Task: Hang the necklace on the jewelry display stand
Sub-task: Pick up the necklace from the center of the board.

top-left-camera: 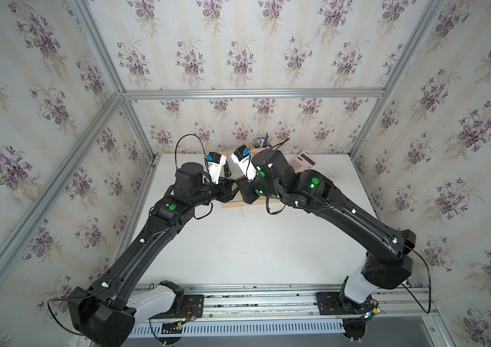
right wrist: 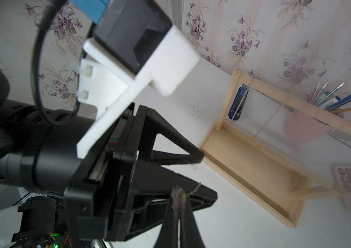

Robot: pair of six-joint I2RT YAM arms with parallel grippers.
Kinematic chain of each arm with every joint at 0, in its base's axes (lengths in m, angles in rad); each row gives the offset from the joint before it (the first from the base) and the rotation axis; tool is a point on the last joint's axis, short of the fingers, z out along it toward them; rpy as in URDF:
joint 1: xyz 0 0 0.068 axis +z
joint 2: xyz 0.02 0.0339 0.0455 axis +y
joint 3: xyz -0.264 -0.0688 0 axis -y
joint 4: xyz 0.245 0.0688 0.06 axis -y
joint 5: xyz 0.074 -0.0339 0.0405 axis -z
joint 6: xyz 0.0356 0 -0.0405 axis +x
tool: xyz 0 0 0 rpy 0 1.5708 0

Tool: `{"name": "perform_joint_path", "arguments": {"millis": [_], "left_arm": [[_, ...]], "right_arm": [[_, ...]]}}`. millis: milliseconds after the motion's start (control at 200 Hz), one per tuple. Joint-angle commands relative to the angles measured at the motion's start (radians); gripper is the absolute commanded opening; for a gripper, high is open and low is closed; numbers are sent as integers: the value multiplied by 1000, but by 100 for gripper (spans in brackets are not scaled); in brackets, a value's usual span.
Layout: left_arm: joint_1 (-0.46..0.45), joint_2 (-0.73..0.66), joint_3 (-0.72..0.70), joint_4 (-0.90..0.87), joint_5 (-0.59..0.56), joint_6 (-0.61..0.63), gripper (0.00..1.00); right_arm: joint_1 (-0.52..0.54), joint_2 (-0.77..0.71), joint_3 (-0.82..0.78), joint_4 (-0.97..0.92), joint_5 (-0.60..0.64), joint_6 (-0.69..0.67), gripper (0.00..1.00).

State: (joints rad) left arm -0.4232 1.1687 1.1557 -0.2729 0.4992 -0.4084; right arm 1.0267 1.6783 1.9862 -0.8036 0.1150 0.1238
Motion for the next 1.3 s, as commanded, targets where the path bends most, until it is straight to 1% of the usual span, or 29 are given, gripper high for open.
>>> {"name": "perform_joint_path", "arguments": {"millis": [0, 240, 300, 445, 744, 994, 1294], "left_arm": [[-5, 5, 16, 68, 91, 26, 40], [-14, 17, 44, 33, 95, 43, 12], [-15, 16, 49, 26, 89, 47, 7], [-17, 12, 60, 11, 85, 57, 0], [-17, 17, 83, 1, 61, 63, 0], [-22, 63, 134, -7, 47, 63, 0], [-43, 187, 263, -71, -24, 91, 0]], "right_arm": [[4, 3, -2, 63, -51, 0, 4], [1, 3, -3, 64, -50, 0, 5], [2, 3, -3, 64, -50, 0, 5], [-5, 6, -4, 61, -52, -1, 5], [-13, -14, -1, 66, -64, -3, 5], [-40, -18, -15, 59, -48, -22, 5], [-154, -18, -27, 70, -66, -66, 5]]}}
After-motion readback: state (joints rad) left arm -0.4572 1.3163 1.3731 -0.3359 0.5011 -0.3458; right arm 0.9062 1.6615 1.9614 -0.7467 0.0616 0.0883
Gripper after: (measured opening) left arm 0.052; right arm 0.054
